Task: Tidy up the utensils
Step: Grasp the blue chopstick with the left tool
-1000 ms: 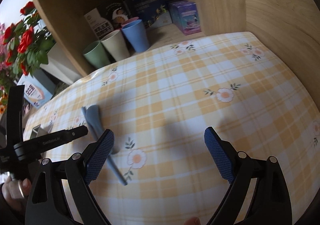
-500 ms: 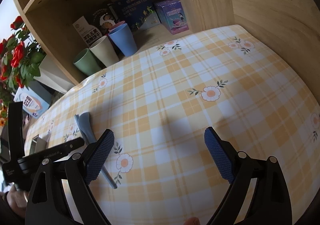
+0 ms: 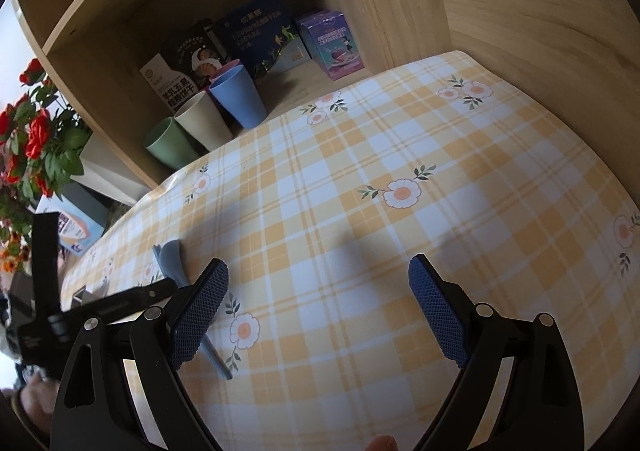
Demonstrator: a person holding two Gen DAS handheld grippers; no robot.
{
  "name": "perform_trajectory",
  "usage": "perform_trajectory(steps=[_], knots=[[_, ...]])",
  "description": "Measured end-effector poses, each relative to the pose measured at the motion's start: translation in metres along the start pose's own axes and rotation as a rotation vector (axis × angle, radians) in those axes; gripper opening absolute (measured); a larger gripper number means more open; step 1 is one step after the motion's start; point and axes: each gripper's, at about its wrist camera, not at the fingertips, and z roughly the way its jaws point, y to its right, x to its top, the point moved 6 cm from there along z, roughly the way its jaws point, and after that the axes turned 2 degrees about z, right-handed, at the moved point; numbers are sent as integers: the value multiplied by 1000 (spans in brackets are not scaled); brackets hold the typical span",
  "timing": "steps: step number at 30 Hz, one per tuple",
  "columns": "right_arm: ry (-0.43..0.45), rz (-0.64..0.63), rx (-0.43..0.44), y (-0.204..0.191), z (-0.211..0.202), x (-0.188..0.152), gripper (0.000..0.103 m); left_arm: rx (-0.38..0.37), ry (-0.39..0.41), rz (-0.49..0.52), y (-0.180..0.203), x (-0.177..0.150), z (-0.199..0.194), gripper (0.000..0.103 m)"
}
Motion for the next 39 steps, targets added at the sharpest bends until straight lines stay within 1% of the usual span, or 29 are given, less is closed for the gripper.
perform_trajectory(steps=[4,10,12,14,16,23,24,26,28,31,33,36,39], knots=[[11,17,-2,6,-4,2,89,65,-3,-11,-1,-6,0,76],[16,29,-2,12,-7,2,89,103,-1,-22,-7,-8,-1,76],[16,32,-3,13,-8,2,89,112,-2,-27,-9,-8,1,79],[15,36,-3,14,-8,2,89,121,0,-9,-6,-4,4,81],[14,35,-6,15,-8,1,89,147,-9,21,-4,-2,8,82],[23,45,-5,17,-14,2,89,154,-39,6,-16,-9,5,83],[23,45,-3,16,-15,2,89,150,-43,8,-19,-11,3,81],[25,44,0,15,-16,2,89,140,-40,9,-25,-15,-1,74],[28,40,0,14,-17,2,89,136,-28,13,-32,-20,-7,58],[31,27,-21,12,-17,0,89,132,-12,26,-39,-25,-12,44],[25,28,-18,11,-15,-2,89,131,-2,39,-41,-27,-13,41],[18,24,-10,6,-12,-5,89,129,16,75,-40,-26,-13,40],[-3,14,-5,2,-6,-10,89,125,29,75,-40,-27,-14,40]])
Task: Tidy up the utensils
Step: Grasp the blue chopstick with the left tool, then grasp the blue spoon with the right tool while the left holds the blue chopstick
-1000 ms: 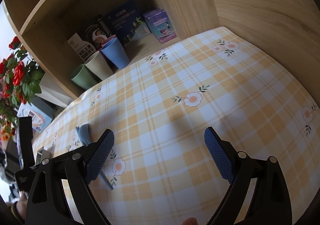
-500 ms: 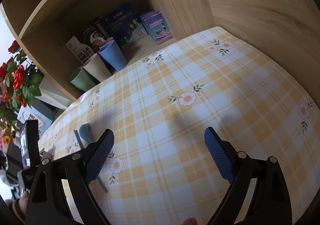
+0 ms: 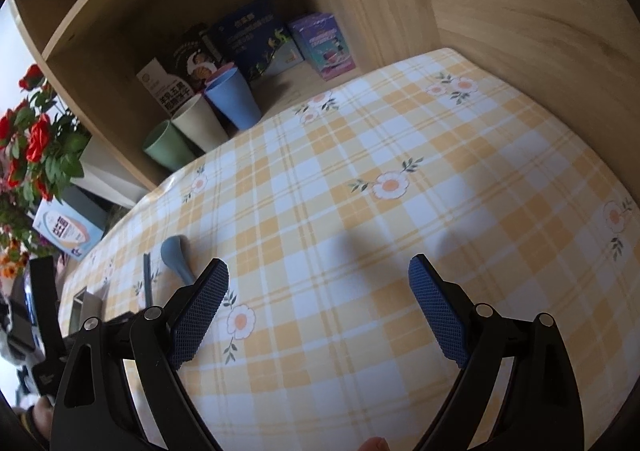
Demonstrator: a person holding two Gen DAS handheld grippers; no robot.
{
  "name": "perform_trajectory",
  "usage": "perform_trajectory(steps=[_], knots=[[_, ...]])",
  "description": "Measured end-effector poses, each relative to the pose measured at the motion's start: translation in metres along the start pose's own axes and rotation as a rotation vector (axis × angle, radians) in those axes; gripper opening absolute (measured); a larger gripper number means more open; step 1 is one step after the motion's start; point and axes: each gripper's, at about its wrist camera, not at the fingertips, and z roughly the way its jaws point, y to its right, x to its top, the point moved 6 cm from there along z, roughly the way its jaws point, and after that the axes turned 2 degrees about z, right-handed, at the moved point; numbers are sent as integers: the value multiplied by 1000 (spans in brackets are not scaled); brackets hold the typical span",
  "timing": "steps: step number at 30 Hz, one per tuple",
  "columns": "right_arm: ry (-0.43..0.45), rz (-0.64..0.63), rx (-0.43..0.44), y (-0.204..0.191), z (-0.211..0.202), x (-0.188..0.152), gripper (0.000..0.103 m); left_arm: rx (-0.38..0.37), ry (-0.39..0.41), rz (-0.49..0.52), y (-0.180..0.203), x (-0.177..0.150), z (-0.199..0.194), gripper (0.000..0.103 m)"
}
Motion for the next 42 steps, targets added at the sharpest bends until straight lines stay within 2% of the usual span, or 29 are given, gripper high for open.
perform_trajectory(steps=[1,2,3,4,7,14,15,16,20,22,25,29,31,38,42], knots=[[-6,-4,2,-2,2,-2,89,-2,2,1,0,0,0,37],[-11,-7,5,-3,3,-3,89,-19,8,3,0,0,-1,29],[-17,-13,10,-6,5,-4,89,-38,9,7,1,0,-2,9],[-22,-18,15,-7,6,-6,89,-55,6,-1,1,0,-2,6],[-42,-45,25,-16,12,-11,89,-109,9,-19,-2,-4,-4,6],[-124,-207,98,-55,32,-31,88,-143,56,-46,-19,-13,-23,6],[-133,-243,107,-64,35,-33,84,-147,66,-49,-21,-13,-27,6],[-143,-264,115,-70,38,-33,76,-152,78,-53,-25,-12,-33,6],[-194,-349,157,-98,57,-35,68,-181,108,-70,-38,-12,-49,6],[-231,-390,168,-111,70,-37,54,-192,120,-86,-47,-13,-56,6],[-262,-452,170,-127,84,-38,52,-202,132,-99,-58,-14,-64,6],[-299,-543,159,-152,102,-39,48,-218,142,-114,-71,-18,-71,6],[-304,-569,143,-160,109,-38,41,-230,143,-125,-77,-20,-72,6],[-301,-578,71,-172,123,-32,35,-253,142,-172,-100,-25,-72,6],[-320,-614,18,-171,121,-35,27,-270,146,-189,-109,-28,-74,6]])
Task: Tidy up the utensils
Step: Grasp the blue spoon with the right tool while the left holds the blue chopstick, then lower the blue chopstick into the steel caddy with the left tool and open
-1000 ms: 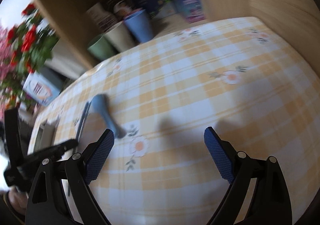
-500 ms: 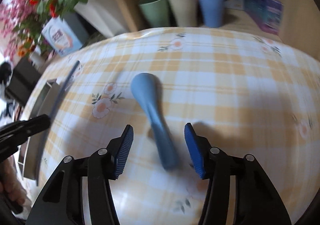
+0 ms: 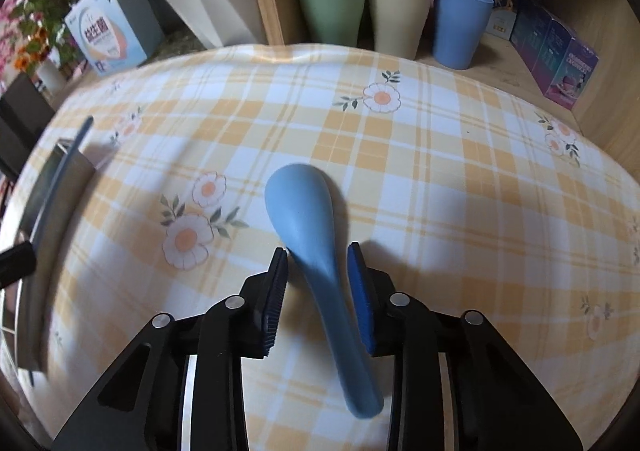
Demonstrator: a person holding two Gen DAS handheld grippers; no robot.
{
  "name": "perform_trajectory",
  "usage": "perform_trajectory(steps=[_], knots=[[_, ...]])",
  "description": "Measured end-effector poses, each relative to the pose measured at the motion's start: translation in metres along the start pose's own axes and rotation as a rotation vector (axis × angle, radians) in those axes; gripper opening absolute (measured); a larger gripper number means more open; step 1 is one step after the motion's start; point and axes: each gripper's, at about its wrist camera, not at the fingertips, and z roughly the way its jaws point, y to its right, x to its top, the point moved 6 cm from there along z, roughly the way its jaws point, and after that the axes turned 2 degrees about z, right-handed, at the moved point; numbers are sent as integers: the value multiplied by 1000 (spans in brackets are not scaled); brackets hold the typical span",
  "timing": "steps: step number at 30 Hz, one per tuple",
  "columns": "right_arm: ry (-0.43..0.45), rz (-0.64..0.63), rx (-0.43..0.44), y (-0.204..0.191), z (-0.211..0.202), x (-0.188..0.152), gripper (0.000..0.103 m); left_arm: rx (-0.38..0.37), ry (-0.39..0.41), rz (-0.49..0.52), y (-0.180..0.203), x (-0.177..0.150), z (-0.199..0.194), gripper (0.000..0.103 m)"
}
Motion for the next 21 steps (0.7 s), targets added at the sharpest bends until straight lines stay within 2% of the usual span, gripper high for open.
perform_trajectory(steps=[3,8,11,16,21], knots=[[-11,22,-16,5,-1,0,20,-11,-5,-14,-4,-4,-1,6],[-12,55,-13,7,-3,-1,18,-25,-5,-30,-9,-9,-8,6],[15,113,-4,3,-6,-4,18,-31,4,-31,-11,-8,-15,6],[86,209,44,-14,-27,-15,18,-40,-3,-40,-17,-15,-22,5],[104,284,131,-43,-41,-27,18,-37,3,-47,-31,-20,-39,5]])
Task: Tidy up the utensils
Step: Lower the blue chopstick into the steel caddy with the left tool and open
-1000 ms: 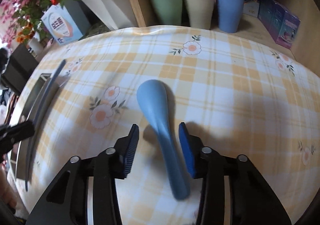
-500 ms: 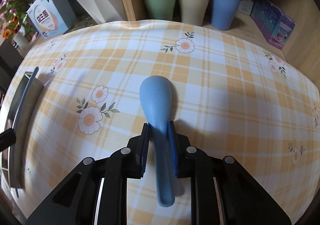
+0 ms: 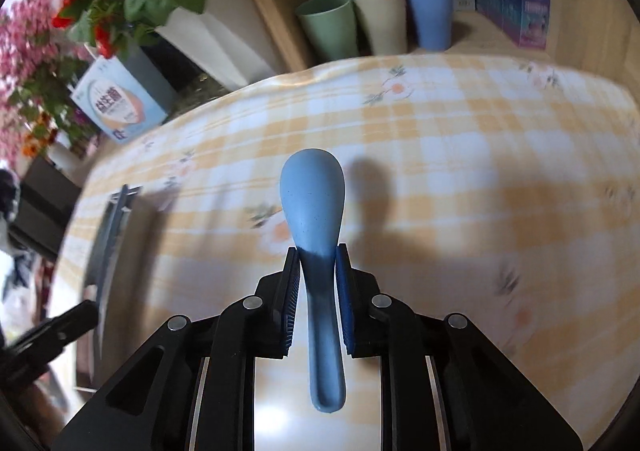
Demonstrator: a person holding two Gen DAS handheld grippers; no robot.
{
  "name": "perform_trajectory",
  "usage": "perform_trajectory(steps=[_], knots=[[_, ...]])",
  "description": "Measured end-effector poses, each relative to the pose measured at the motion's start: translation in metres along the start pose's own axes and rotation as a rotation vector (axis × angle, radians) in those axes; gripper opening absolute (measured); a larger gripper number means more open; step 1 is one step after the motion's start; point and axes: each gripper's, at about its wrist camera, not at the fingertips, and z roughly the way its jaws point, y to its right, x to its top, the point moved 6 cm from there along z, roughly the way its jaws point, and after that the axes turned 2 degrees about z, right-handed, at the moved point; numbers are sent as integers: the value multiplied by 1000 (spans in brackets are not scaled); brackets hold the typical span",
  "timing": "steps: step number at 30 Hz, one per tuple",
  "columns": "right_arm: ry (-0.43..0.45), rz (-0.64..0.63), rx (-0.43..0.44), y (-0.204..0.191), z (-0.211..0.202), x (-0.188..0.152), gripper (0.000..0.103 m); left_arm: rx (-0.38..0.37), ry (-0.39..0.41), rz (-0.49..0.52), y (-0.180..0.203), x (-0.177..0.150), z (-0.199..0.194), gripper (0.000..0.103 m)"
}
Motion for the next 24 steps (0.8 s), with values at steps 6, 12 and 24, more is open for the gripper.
perform_trajectory(steps=[6,12,24], knots=[[10,43,52,-27,-7,-19,18,14,2,-13,-21,-7,-20,6],[23,75,96,-48,-19,-33,18,29,7,-42,-49,-6,-35,5],[23,77,126,-56,-29,-41,18,57,-10,-92,-97,7,-51,6]])
